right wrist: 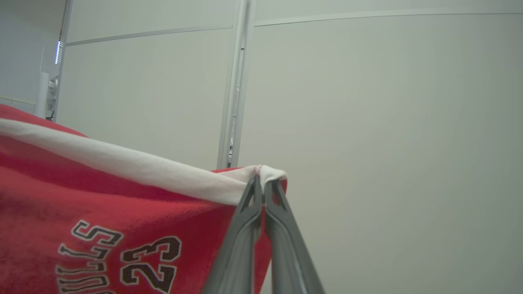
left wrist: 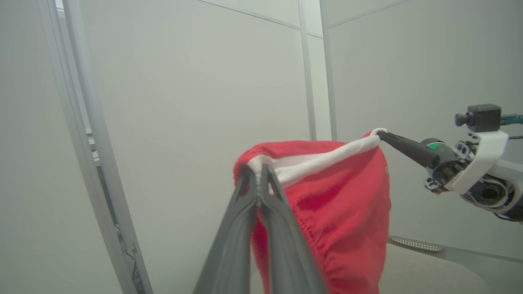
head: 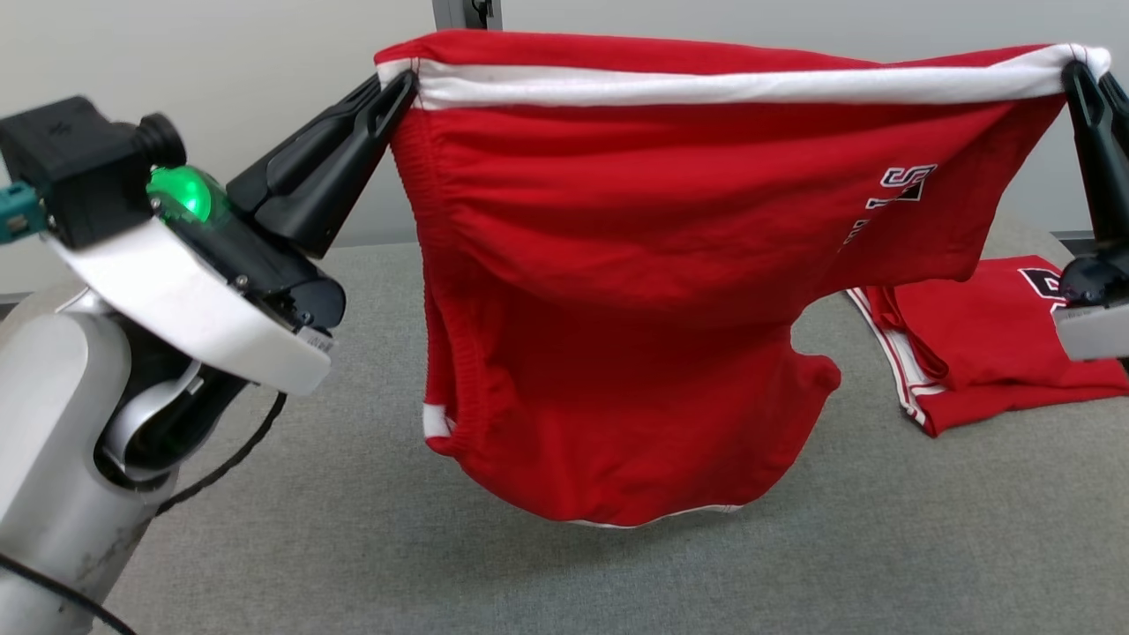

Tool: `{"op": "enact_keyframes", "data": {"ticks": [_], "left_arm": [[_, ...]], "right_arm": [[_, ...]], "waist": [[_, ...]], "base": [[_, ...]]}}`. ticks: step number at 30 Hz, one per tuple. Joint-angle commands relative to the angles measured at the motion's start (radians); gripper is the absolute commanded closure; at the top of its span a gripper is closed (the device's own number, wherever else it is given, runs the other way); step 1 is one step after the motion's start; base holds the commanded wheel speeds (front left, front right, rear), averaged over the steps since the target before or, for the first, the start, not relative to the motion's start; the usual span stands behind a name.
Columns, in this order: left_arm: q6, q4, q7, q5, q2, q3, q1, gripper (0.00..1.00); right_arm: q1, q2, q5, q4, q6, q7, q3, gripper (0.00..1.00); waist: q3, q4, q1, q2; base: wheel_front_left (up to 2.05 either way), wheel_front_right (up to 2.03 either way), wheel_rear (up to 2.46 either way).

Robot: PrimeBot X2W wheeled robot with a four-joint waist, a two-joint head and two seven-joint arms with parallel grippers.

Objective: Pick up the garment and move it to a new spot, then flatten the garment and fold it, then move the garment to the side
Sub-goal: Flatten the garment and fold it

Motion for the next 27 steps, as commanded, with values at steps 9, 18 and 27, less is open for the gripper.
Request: {"op": "enact_keyframes", "data": {"ticks": [9, 18, 27], "left_arm": [[-0.001, 0.164, 0.002, 0.019, 0.002, -0.129, -0.308, 1.0], [-0.001, 0.531, -0.199, 0.166, -0.056, -0.242, -0.711, 1.0], [-0.001, 0.806, -0.317, 0.297, -0.055, -0.311, -1.049, 1.0]], "right_arm": [[-0.293, 0.038, 0.027, 0.188, 0.0, 0.014, 0.091, 1.0], [-0.743, 0.124, 0.013, 0.464, 0.0, -0.011, 0.181, 1.0], [-1.094, 0.209, -0.004, 0.638, 0.0, -0.043, 0.169, 1.0]], "waist": [[0.178, -0.02, 0.0, -0.0001], [0.452, -0.038, 0.0, -0.0001], [0.687, -0.079, 0.0, -0.0001]], "base": [[0.0, 0.0, 0.0], [0.0, 0.0, 0.0], [0.0, 0.0, 0.0]]}}
